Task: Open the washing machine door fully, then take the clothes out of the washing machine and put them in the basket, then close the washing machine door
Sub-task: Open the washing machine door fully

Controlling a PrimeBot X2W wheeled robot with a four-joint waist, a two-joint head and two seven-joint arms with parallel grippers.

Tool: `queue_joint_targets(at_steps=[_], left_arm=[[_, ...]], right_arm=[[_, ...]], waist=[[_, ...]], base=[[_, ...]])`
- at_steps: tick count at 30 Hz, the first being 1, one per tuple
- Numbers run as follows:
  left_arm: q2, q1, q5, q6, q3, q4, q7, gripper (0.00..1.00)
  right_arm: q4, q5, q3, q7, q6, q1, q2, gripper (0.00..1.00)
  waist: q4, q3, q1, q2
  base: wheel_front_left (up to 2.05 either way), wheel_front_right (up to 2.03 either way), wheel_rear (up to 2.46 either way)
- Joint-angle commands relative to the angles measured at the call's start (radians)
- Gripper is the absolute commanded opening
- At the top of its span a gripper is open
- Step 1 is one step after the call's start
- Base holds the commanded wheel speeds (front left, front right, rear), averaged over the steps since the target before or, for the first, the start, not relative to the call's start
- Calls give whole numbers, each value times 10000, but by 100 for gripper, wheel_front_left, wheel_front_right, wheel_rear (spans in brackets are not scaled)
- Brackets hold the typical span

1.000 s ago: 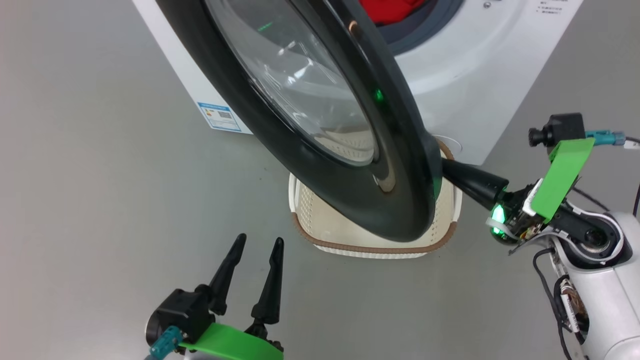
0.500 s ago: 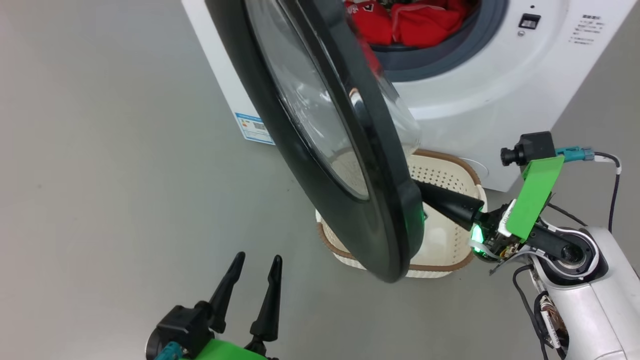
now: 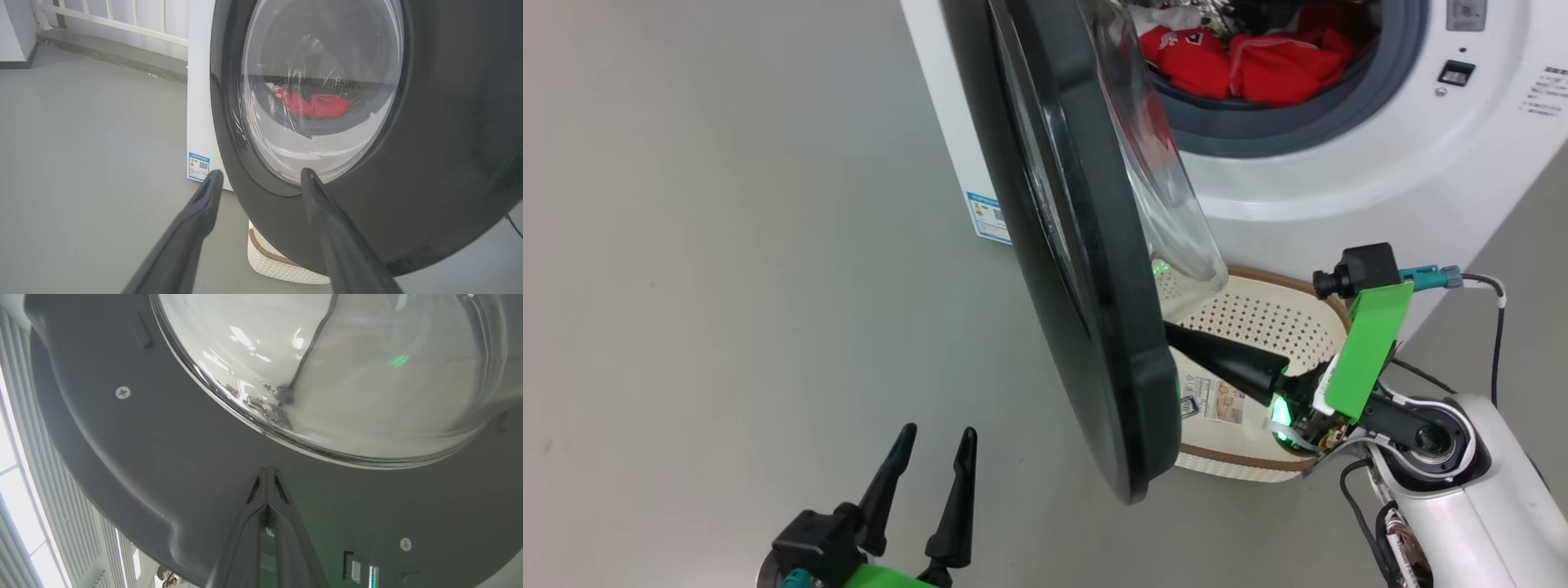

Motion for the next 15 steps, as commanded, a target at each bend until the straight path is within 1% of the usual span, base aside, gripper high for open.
queue_joint_targets(at_steps=[1,9,15], left_arm=[[104,-12,-73,-18,367,-262,-80,100],[104,128,-61,-15,449,-288,-80,100],[104,200,-45,-14,510,-337,-80,100]], right_arm=[[-349,-79,304,105,79,53,218,0],[-389,-131,507,118,79,270,312,0],[-394,-105,696,72,79,334,373,0]], waist=[[182,-87,1,-1],[709,-298,1,-1],[922,-340,1,-1]], base=[[0,0,0],[0,0,0],[0,0,0]])
